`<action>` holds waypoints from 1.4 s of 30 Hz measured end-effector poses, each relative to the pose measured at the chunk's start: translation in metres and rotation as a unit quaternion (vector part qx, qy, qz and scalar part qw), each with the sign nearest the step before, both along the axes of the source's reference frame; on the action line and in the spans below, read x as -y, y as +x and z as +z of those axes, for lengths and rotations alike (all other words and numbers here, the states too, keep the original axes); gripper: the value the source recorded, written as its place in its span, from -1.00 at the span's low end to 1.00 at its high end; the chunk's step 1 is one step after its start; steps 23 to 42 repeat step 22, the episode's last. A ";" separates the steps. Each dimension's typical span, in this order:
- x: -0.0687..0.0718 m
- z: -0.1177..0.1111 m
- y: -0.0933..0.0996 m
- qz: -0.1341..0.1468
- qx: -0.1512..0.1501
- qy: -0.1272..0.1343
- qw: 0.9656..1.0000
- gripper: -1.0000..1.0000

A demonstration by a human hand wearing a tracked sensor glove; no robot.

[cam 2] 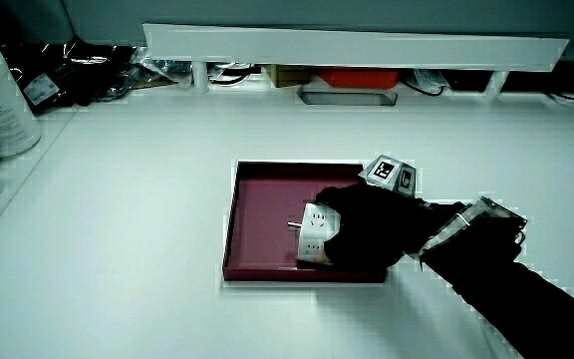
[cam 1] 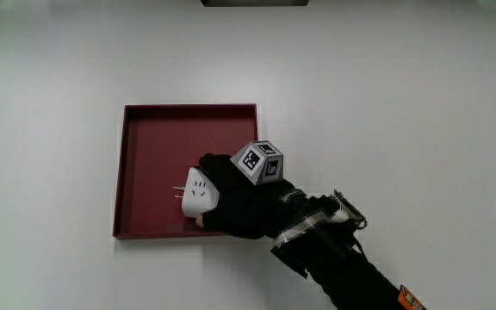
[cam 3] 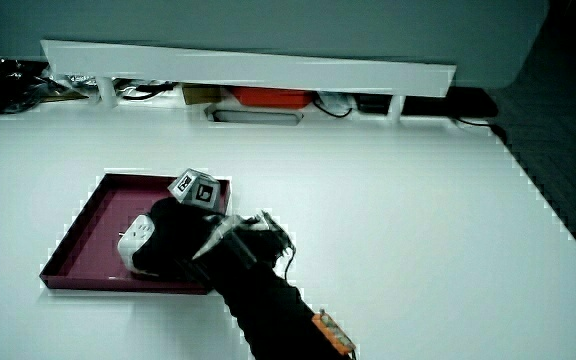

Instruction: Place socket

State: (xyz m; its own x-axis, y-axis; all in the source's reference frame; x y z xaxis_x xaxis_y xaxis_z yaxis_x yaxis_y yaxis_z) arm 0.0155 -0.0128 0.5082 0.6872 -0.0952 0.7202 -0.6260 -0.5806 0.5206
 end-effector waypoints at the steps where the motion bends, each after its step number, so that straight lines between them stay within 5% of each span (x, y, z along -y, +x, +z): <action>1: 0.000 0.000 0.000 0.001 -0.004 0.002 1.000 -0.22; 7: -0.002 -0.001 0.002 -0.027 -0.004 -0.022 0.999 -0.56; 11: 0.001 -0.019 0.010 -0.038 -0.010 0.002 0.999 -0.78; 13: 0.004 -0.019 0.017 -0.052 0.051 -0.012 0.997 -0.89; 17: 0.017 -0.033 0.039 -0.065 0.116 0.070 0.989 -1.00; 18: 0.018 -0.043 0.045 -0.045 0.132 0.018 0.990 -1.00; 21: 0.024 -0.062 0.062 -0.046 0.168 0.037 0.984 -1.00; 22: 0.025 -0.073 0.067 -0.032 0.162 0.005 0.986 -1.00; 42: 0.025 -0.073 0.067 -0.032 0.162 0.005 0.986 -1.00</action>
